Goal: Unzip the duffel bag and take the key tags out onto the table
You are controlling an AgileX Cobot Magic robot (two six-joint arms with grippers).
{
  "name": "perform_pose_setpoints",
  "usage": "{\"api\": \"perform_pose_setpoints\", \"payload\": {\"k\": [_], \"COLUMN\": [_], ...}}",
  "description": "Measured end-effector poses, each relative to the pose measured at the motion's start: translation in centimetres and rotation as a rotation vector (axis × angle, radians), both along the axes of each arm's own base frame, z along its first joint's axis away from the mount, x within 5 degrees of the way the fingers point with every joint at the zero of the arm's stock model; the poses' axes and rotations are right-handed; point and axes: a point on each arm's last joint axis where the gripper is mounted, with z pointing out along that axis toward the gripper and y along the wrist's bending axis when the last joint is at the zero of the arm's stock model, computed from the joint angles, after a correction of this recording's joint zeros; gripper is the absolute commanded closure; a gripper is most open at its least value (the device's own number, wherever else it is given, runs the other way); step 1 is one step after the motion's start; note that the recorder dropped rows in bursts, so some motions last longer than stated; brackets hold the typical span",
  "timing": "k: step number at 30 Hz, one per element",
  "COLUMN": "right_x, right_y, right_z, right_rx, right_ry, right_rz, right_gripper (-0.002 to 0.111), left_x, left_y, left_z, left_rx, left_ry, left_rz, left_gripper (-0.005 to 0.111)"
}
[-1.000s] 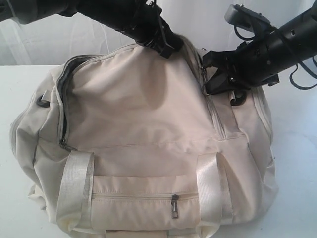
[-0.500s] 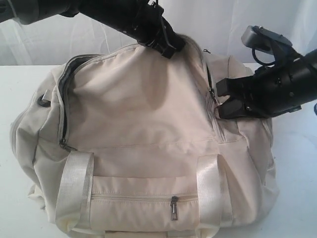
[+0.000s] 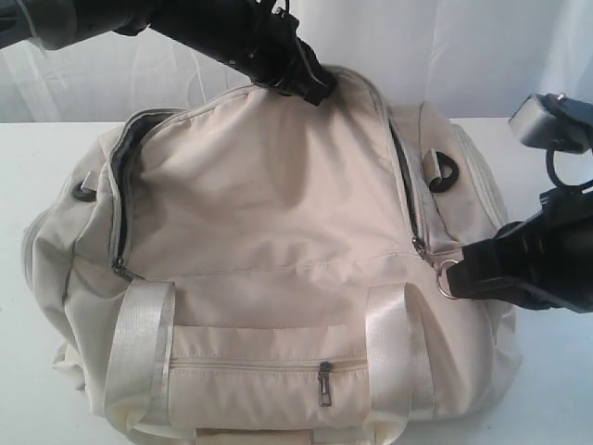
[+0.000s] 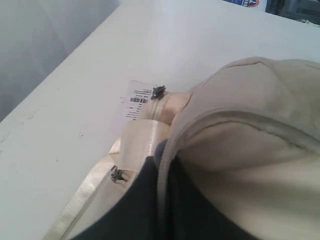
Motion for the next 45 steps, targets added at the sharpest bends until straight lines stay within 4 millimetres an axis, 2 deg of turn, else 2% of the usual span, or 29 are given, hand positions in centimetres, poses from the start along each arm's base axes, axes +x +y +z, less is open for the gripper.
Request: {"api": "perform_pose_setpoints", "payload": {"k": [3, 5, 7, 10, 13, 15, 21, 25, 28, 32, 33, 36, 39, 45], "right_x": [-0.1, 0.0, 0.0, 0.1, 0.2, 0.3, 0.4, 0.4, 0.4, 0.4, 0.4, 0.4, 0.3, -0.3], "right_y": [-0.1, -0.1, -0.1, -0.1, -0.2, -0.2, -0.2, -0.2, -0.2, -0.2, -0.2, -0.2, -0.2, -0.5], "right_z": [-0.3, -0.4, -0.5, -0.5, -0.5, -0.5, -0.4, -0.4, -0.4, -0.4, -0.4, -0.4, -0.4, -0.3], "right_rx": [-0.013, -0.018, -0.023, -0.028, -0.034, -0.036, -0.036, -0.037, -0.037, -0.037, -0.037, -0.037, -0.037, -0.052], "right_ry": [-0.003, -0.016, -0.024, -0.041, -0.067, -0.077, -0.094, -0.092, -0.092, -0.092, -0.092, -0.088, -0.083, -0.044], "right_rz": [0.012, 0.013, 0.017, 0.022, 0.028, 0.029, 0.023, 0.024, 0.024, 0.024, 0.024, 0.028, 0.032, 0.012], "right_gripper": [0.106, 0.100, 0.087, 0.060, 0.036, 0.029, 0.030, 0.030, 0.030, 0.030, 0.030, 0.030, 0.030, 0.030], "left_x": [0.0, -0.1, -0.1, -0.1, -0.2, -0.3, -0.5, -1.1, -1.9, -3.1, -3.4, -4.2, -5.2, -8.6], "left_y": [0.0, 0.0, 0.0, 0.3, 0.4, 0.4, 0.8, 1.0, 1.1, 1.4, 1.5, 1.8, 2.2, 2.7], "left_z": [0.0, -0.1, -0.1, -0.2, -0.3, -0.4, -0.7, -0.6, -0.3, 0.1, 0.1, 0.2, 1.3, 5.8], "left_rx": [-0.001, 0.002, 0.007, 0.028, 0.044, 0.053, 0.084, 0.108, 0.128, 0.159, 0.171, 0.198, 0.205, 0.156], "left_ry": [0.006, 0.012, 0.015, 0.022, 0.033, 0.046, 0.075, 0.107, 0.140, 0.210, 0.231, 0.279, 0.292, 0.267], "left_rz": [0.002, 0.000, -0.004, -0.012, -0.026, -0.038, -0.064, -0.101, -0.144, -0.203, -0.222, -0.269, -0.292, -0.267], "left_gripper": [0.107, 0.107, 0.107, 0.106, 0.094, 0.084, 0.055, 0.053, 0.062, 0.101, 0.106, 0.107, 0.107, 0.107]}}
